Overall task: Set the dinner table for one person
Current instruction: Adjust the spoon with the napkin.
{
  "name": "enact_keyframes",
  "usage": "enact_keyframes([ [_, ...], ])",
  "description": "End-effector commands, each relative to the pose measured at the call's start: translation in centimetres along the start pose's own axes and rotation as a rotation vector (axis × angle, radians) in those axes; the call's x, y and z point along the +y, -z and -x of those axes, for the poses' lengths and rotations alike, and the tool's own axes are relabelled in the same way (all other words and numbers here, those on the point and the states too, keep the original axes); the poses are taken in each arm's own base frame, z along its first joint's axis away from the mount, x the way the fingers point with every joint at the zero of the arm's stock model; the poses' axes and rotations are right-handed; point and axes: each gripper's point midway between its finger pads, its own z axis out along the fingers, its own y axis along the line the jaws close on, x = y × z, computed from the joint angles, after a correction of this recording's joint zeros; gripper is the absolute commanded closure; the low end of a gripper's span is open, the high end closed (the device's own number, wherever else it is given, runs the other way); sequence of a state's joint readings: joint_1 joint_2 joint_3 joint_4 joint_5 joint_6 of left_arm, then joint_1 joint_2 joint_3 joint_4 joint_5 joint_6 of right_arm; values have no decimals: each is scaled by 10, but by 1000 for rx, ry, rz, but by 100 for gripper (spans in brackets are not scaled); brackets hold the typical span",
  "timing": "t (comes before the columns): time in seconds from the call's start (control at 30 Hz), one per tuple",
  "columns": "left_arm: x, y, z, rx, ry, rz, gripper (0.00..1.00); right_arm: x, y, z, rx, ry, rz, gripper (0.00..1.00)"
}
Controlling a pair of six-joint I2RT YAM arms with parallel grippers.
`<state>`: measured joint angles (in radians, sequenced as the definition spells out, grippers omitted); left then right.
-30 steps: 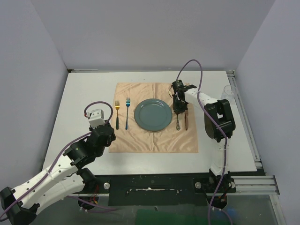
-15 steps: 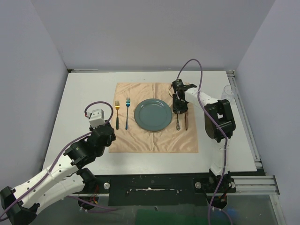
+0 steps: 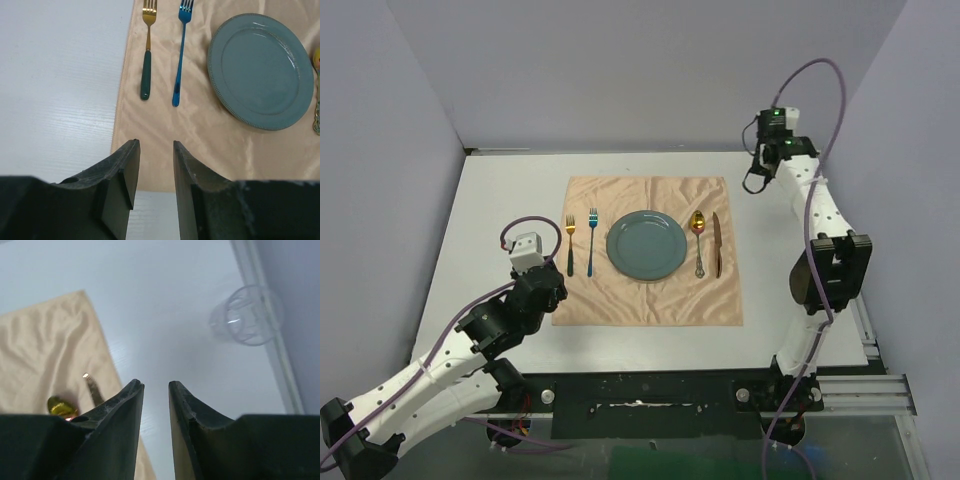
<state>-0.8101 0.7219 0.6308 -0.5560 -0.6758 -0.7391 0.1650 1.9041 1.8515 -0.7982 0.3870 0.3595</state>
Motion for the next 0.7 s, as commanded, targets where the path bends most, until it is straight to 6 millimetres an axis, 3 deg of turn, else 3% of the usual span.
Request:
enact_keyframes([
  [0.0,-13,4,20,-54,53,-49,68,-80,-7,44,-68,-51,-150,71],
  [0.17,-20,2,20,-54,67,-69,66,-113,-33,54,-53,-36,-231,72],
  [0.47,-17,-7,14,-37,28,-23,61,-125,-62,43,-15,-75,-196,71],
  [0.53,-22,-5,23,-49,40,-33,61,-124,-68,39,-4,-78,-184,71],
  [0.67,-20,-6,21,-46,38,-25,58,-125,-80,32,21,-65,-188,71],
])
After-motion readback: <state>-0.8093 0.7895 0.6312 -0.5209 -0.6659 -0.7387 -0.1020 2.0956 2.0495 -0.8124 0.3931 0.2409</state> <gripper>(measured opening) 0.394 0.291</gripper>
